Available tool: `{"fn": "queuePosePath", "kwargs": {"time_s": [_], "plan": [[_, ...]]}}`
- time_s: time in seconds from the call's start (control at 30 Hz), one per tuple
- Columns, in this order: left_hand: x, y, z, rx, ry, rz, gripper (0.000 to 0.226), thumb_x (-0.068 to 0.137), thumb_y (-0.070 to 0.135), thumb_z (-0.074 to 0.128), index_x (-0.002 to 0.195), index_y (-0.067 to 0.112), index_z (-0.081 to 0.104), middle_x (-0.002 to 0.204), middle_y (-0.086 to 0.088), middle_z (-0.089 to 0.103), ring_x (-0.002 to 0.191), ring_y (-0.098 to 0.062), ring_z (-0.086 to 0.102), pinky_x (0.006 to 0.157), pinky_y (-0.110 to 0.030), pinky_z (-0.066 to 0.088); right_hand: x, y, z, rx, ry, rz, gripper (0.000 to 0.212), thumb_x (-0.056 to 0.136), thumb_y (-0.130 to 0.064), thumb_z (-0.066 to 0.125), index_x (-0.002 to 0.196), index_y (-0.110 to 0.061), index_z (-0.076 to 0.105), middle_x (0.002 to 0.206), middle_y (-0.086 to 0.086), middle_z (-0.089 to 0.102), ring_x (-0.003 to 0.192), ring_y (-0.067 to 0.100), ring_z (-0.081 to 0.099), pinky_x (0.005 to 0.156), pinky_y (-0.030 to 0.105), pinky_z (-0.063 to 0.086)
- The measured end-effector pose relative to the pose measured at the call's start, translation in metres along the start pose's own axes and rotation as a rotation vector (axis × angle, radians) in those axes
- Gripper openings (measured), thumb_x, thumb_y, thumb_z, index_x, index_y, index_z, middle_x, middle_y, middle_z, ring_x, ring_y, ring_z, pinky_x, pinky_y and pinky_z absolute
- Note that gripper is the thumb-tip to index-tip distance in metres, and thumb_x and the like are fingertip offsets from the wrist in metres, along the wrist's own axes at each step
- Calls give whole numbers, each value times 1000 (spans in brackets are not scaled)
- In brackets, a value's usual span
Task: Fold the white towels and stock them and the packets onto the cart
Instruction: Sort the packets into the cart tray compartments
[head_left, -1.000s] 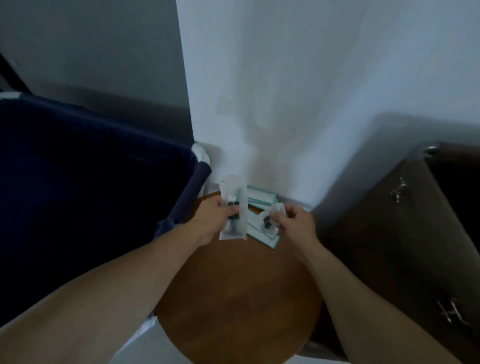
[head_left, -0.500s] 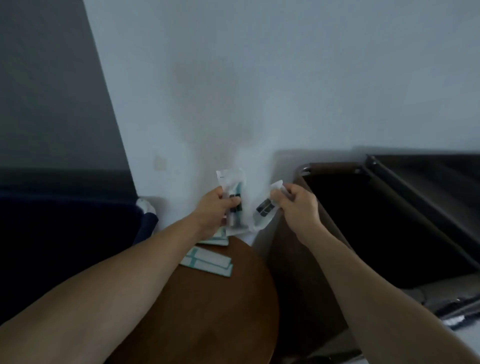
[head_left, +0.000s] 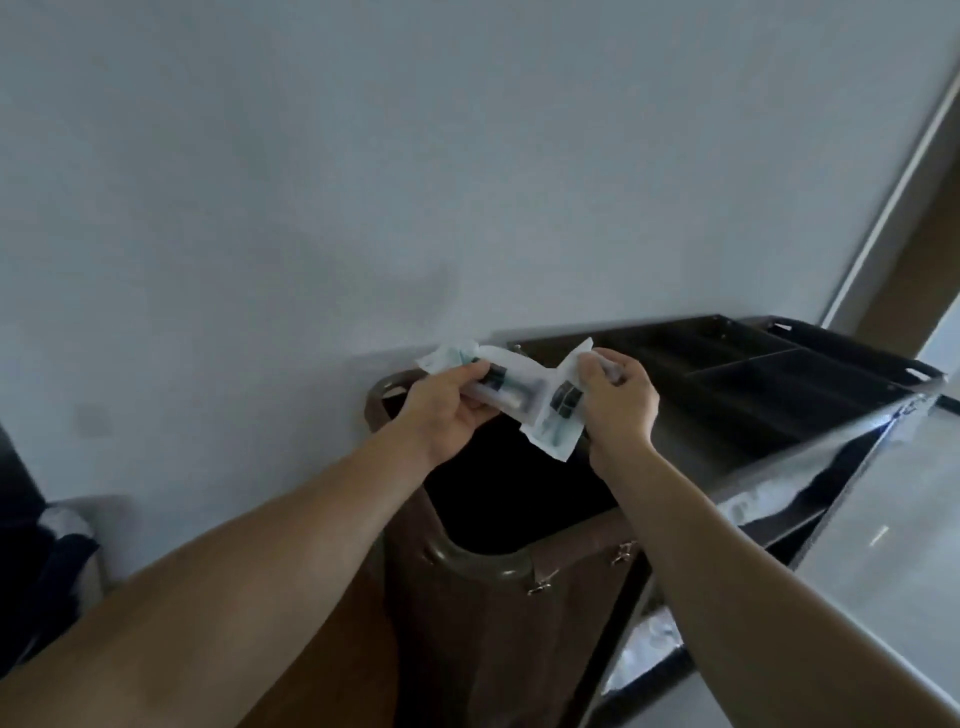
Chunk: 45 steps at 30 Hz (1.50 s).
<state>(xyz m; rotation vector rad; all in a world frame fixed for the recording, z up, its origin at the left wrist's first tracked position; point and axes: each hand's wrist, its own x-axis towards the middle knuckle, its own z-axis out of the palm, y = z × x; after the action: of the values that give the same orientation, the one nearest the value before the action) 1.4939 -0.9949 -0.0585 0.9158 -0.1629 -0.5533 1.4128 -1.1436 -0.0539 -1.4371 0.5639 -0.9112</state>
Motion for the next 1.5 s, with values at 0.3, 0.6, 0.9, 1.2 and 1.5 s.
{"fn": "queuePosePath", "kwargs": {"time_s": [0.3,0.6,0.9,1.2,1.5], "plan": [[15,-101,143,182,82,-70,10,89,25,72,97,22,66,99,1,71,90,-12,65,63,-25,37,54,-9,-131,-23,-23,-22,34,80,-27,81,108,-26,62,100,-5,69,91,13,69,78,31,59],[77,-128,179,1004,-25,309,102,75,40,83,154,17,24,154,-5,34,140,-22,35,114,-40,34,128,-9,-210,-37,-13,-43,35,77,-10,85,102,-23,65,99,5,73,94,24,73,89,44,59],[154,-153,252,952,-675,14,35,89,31,73,105,1,68,87,-3,67,76,-9,64,73,-25,55,221,-6,-228,36,-8,38,42,77,-8,84,113,-16,64,104,13,74,90,29,75,81,49,61],[211,-194,285,562,-495,-75,30,94,15,65,117,-4,63,112,-19,70,100,-30,69,94,-40,56,288,23,-240,110,-129,179,16,96,-19,65,108,-10,71,107,16,73,95,33,72,77,45,61],[267,-220,328,504,-196,-33,25,96,18,62,112,0,68,107,-18,72,92,-27,71,86,-41,57,384,50,-256,-97,-374,189,19,84,-5,75,103,-8,73,98,14,76,93,32,73,87,50,59]]}}
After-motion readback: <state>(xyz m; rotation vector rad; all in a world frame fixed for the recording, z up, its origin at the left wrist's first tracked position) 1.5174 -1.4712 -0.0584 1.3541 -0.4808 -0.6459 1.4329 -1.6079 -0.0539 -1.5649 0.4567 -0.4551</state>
